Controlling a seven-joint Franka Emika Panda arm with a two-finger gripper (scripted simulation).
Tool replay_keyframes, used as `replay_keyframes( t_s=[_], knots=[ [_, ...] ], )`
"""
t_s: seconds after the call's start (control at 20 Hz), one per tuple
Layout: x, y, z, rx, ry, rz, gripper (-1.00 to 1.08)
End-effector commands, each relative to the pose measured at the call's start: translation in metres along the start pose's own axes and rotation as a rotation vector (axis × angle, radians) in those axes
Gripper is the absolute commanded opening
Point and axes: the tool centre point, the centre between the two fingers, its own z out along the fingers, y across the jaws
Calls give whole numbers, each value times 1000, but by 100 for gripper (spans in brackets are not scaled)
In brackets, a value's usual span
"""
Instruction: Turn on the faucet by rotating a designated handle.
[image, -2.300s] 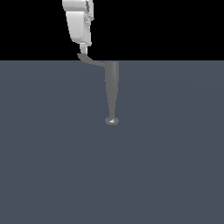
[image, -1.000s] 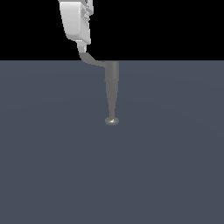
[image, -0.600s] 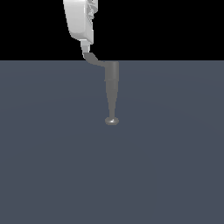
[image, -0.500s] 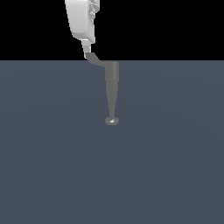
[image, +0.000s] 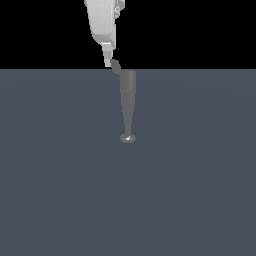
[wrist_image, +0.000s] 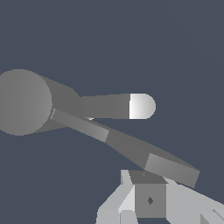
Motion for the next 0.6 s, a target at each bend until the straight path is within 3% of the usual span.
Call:
replay_keyframes(
  t_s=[0.0,0.1,0.55],
  knots=[
    [13,9,2,-7,1,11,-100],
    [5,5,0,-1,1,1,-100],
    [66,6,1,-5,1,7,-100]
  ],
)
